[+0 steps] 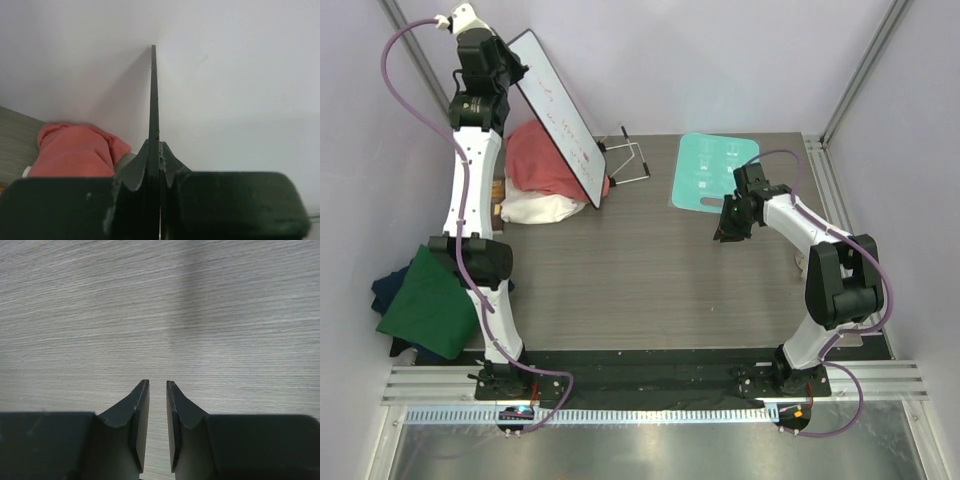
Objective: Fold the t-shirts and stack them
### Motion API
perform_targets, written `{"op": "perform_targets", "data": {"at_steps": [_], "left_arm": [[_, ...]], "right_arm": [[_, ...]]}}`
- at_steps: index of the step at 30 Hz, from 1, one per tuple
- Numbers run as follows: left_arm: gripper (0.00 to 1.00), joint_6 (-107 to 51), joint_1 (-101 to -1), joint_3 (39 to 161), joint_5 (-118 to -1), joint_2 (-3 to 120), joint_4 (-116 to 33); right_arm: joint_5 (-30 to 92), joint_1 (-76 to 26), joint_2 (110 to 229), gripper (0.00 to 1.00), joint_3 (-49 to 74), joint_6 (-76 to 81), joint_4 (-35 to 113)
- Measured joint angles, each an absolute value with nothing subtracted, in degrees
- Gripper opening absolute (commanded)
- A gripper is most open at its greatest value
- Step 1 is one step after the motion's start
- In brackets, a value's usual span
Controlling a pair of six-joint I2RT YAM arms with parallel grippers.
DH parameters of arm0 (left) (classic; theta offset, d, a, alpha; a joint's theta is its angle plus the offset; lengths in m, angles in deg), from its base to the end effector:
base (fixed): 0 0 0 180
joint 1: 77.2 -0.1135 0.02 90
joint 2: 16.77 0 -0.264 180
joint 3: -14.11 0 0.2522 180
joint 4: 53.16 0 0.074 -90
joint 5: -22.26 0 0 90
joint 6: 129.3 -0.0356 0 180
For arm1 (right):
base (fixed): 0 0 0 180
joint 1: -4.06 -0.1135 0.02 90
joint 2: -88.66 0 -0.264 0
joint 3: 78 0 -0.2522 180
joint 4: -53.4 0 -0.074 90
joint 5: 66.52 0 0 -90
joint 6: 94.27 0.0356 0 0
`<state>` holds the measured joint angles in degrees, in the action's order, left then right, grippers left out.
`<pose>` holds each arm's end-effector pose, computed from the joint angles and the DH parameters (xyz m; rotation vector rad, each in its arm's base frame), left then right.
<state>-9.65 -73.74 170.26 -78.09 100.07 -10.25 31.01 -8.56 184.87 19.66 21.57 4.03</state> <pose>0.4427 -0.0204 0.5020 -0.5058 1.5608 -0.2955 0.3333 0.0794 0.2179 0.2706 2.7048 0.3818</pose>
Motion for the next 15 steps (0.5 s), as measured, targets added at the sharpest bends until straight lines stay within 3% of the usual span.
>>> {"op": "perform_targets", "data": {"at_steps": [15], "left_arm": [[0.0, -9.87, -70.64, 170.2, -80.69, 101.6, -10.58]], "right_arm": [[32.19, -8.56, 187.84, 0.26, 18.92, 21.77, 3.98]]}}
